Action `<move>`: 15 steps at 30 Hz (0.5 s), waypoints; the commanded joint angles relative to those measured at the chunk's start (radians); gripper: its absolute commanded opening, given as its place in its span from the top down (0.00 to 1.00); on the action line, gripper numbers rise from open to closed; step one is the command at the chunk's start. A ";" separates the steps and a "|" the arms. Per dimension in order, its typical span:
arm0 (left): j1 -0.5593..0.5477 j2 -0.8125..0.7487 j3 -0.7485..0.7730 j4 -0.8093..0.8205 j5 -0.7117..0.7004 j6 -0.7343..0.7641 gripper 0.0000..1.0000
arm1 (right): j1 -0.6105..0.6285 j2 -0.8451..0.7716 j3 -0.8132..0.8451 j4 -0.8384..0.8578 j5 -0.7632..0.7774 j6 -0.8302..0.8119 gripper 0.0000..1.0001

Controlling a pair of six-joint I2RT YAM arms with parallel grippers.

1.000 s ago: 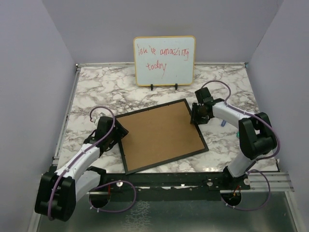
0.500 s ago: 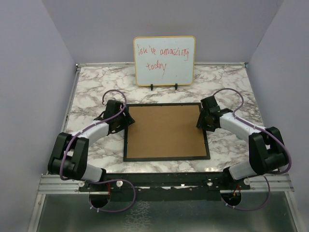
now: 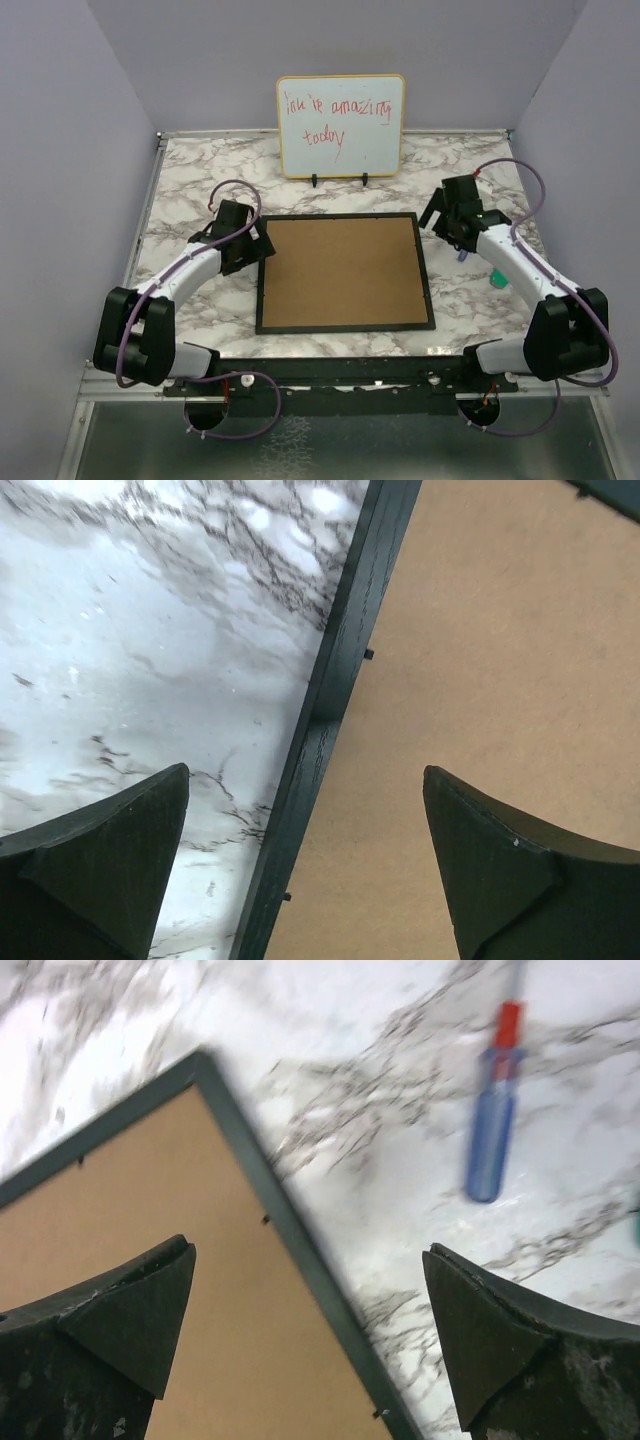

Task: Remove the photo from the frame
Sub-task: Turn over the photo frame at the center of the board.

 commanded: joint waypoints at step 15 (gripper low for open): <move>0.011 -0.150 0.056 -0.102 -0.175 0.206 0.01 | -0.283 0.193 0.010 -0.008 -0.091 0.032 0.17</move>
